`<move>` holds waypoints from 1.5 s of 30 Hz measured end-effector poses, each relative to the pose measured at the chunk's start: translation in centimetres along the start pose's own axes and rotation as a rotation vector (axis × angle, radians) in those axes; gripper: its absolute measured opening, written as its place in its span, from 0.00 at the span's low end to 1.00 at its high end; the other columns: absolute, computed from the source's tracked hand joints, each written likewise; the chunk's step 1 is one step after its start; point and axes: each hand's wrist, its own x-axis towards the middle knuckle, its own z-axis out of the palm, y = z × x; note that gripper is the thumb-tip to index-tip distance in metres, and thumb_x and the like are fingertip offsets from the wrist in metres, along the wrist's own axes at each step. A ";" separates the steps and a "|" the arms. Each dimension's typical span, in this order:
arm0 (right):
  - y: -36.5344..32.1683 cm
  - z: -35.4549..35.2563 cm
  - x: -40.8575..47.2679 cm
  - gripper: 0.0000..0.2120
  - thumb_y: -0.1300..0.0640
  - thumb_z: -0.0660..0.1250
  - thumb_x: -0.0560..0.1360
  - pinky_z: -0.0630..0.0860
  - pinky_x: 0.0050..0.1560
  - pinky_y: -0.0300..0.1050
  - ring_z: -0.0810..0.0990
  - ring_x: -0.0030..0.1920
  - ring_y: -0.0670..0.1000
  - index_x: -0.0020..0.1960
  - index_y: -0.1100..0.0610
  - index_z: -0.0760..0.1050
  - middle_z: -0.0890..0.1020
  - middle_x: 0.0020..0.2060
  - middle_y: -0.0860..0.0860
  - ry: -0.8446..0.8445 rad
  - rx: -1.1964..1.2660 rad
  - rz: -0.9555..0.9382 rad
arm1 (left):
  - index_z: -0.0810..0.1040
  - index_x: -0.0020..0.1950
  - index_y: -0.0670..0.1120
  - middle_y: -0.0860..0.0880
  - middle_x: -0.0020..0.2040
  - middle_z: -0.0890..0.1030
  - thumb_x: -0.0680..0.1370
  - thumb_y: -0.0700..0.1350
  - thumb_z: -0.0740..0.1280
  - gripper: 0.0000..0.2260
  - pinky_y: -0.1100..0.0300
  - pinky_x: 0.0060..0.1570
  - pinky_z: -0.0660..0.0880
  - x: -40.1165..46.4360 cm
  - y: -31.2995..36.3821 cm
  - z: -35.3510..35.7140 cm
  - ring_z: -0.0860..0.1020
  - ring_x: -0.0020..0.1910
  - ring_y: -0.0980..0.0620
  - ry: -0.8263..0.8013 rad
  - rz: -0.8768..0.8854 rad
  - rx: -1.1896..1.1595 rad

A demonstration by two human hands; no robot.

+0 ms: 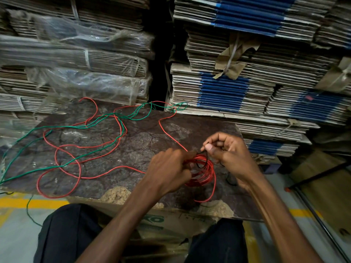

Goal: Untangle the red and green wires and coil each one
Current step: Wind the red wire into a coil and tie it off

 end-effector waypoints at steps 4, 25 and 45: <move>-0.3 -0.1 0.2 0.06 0.70 0.64 0.77 0.70 0.35 0.29 0.79 0.32 0.39 0.44 0.61 0.74 0.84 0.36 0.56 0.007 -0.083 -0.028 | 0.72 0.67 0.64 0.45 0.52 0.82 0.75 0.51 0.64 0.21 0.53 0.47 0.72 -0.2 -0.1 0.0 0.78 0.55 0.42 0.011 -0.006 -0.006; -0.5 0.7 0.5 0.07 0.65 0.59 0.81 0.72 0.32 0.35 0.78 0.28 0.44 0.48 0.55 0.70 0.81 0.28 0.53 0.145 -0.001 -0.125 | 0.79 0.55 0.55 0.44 0.46 0.81 0.76 0.50 0.65 0.09 0.55 0.40 0.63 -0.3 0.1 -1.2 0.77 0.52 0.41 0.067 -0.023 -0.099; -0.2 0.3 0.6 0.10 0.61 0.72 0.72 0.75 0.33 0.38 0.78 0.40 0.48 0.49 0.55 0.72 0.81 0.38 0.53 -0.006 0.077 -0.060 | 0.78 0.55 0.52 0.42 0.48 0.81 0.75 0.50 0.64 0.10 0.55 0.40 0.62 0.0 -1.1 -0.5 0.77 0.51 0.39 0.098 -0.034 -0.021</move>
